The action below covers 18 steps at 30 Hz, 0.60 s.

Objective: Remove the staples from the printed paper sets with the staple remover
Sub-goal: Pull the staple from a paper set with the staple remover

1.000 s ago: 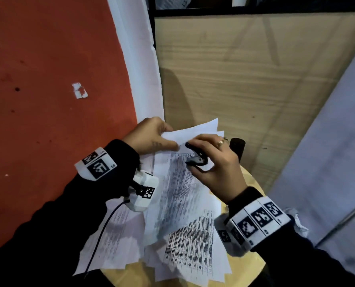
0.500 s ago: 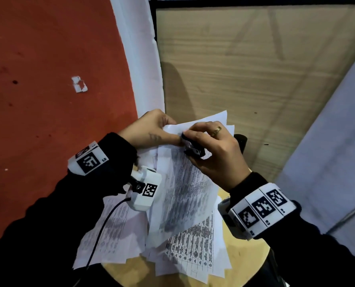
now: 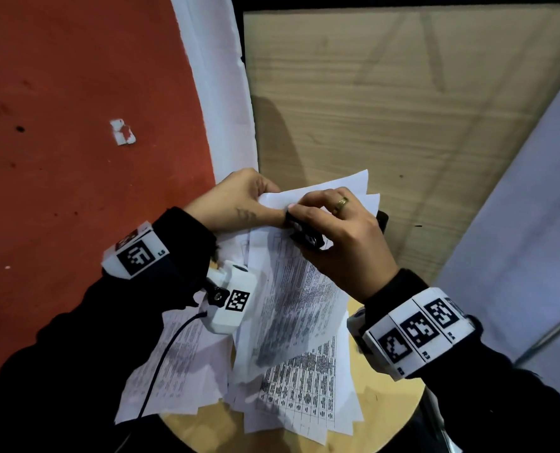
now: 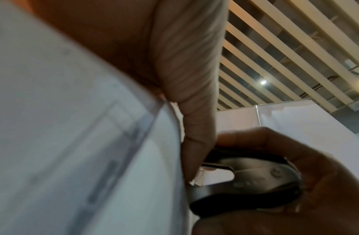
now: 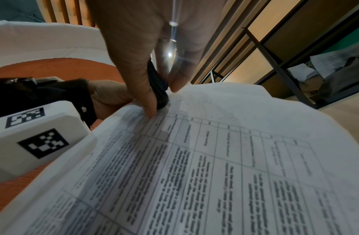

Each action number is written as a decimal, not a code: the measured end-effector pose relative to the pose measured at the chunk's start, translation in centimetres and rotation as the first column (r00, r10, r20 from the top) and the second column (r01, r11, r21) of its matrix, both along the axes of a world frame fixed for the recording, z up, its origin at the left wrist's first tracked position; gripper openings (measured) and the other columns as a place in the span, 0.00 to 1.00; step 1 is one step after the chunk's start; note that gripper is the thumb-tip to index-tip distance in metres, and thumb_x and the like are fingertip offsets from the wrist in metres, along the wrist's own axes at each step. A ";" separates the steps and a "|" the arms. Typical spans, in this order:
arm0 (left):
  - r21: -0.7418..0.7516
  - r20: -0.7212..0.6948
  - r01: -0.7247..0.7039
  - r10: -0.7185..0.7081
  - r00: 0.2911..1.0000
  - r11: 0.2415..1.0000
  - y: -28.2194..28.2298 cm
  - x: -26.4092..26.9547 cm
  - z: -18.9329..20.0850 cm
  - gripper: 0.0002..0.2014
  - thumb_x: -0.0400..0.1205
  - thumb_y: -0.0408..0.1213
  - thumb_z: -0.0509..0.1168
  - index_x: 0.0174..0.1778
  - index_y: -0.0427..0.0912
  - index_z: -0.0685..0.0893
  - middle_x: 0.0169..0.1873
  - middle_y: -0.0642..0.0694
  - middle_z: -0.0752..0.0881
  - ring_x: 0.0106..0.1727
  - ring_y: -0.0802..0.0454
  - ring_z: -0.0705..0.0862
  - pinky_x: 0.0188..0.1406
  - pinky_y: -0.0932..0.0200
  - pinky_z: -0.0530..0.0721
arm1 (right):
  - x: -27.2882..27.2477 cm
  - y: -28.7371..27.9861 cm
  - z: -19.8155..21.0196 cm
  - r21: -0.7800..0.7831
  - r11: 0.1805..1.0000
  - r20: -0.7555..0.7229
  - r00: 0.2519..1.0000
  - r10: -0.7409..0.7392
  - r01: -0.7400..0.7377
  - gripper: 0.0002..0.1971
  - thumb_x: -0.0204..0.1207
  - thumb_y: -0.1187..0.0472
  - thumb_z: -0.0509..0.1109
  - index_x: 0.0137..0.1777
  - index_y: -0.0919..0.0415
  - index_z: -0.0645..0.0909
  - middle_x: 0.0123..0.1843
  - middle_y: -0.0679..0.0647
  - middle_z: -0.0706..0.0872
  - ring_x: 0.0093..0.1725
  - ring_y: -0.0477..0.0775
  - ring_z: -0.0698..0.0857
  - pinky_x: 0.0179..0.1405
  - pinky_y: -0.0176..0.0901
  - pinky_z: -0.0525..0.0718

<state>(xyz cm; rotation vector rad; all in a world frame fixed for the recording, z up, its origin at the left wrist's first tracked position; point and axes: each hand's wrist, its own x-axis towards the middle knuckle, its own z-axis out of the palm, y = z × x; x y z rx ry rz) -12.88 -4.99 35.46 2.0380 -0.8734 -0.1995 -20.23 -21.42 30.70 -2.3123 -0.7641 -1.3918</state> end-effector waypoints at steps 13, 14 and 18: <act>-0.018 -0.058 0.061 -0.062 0.996 0.998 0.2 -0.9 0.4 0.05 0.70 0.26 0.76 0.31 0.34 0.86 0.28 0.47 0.80 0.29 0.61 0.74 0.26 0.69 0.73 | 0.1 0.1 0.2 -0.040 0.999 0.016 1.000 -0.018 0.019 0.06 0.65 0.71 0.77 0.42 0.67 0.87 0.38 0.59 0.86 0.35 0.64 0.82 0.26 0.50 0.82; -0.025 -0.058 0.054 -0.056 0.997 0.998 0.2 -0.9 0.4 0.05 0.72 0.24 0.75 0.32 0.32 0.86 0.28 0.46 0.79 0.28 0.62 0.74 0.25 0.69 0.72 | 0.1 0.1 0.2 -0.047 0.999 0.020 1.000 -0.024 0.024 0.06 0.64 0.71 0.77 0.42 0.67 0.87 0.37 0.60 0.86 0.35 0.64 0.82 0.26 0.50 0.82; -0.021 -0.068 0.041 -0.042 0.997 0.999 0.2 -0.8 0.4 0.07 0.71 0.26 0.76 0.37 0.25 0.86 0.29 0.42 0.80 0.29 0.60 0.75 0.26 0.68 0.74 | 0.2 0.0 0.1 -0.061 0.997 0.003 0.999 -0.043 0.043 0.08 0.61 0.72 0.77 0.40 0.67 0.86 0.35 0.60 0.85 0.34 0.63 0.81 0.27 0.50 0.82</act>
